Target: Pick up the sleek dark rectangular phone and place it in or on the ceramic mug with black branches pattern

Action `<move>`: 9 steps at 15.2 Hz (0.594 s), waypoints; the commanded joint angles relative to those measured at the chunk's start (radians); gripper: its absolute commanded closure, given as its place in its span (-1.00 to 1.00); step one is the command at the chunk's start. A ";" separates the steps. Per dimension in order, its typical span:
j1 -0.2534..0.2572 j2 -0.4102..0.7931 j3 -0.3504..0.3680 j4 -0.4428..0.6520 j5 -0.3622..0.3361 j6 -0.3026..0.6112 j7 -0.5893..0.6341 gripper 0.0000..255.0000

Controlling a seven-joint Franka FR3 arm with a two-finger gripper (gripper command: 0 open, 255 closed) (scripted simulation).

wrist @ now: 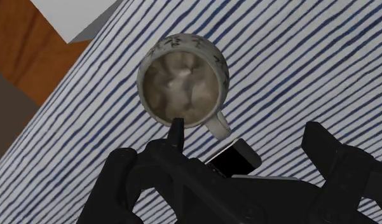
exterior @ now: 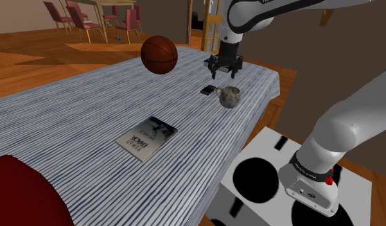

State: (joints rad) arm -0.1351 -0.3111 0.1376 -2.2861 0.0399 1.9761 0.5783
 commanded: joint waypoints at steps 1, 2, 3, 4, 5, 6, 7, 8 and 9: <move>-0.019 0.080 0.017 0.039 -0.014 0.037 0.106 -1.00; -0.028 0.119 0.022 0.060 -0.024 0.053 0.155 -1.00; -0.036 0.159 0.026 0.082 -0.034 0.067 0.204 -1.00; -0.043 0.197 0.029 0.105 -0.044 0.080 0.252 -1.00; -0.049 0.236 0.029 0.128 -0.055 0.091 0.300 -1.00; -0.054 0.274 0.028 0.153 -0.066 0.101 0.347 -1.00; -0.059 0.312 0.025 0.177 -0.077 0.110 0.393 -1.00; -0.063 0.349 0.022 0.203 -0.087 0.118 0.438 -1.00; -0.066 0.386 0.016 0.229 -0.097 0.124 0.482 -1.00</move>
State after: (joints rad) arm -0.1997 0.0334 0.1546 -2.0853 -0.0462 2.0912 1.0031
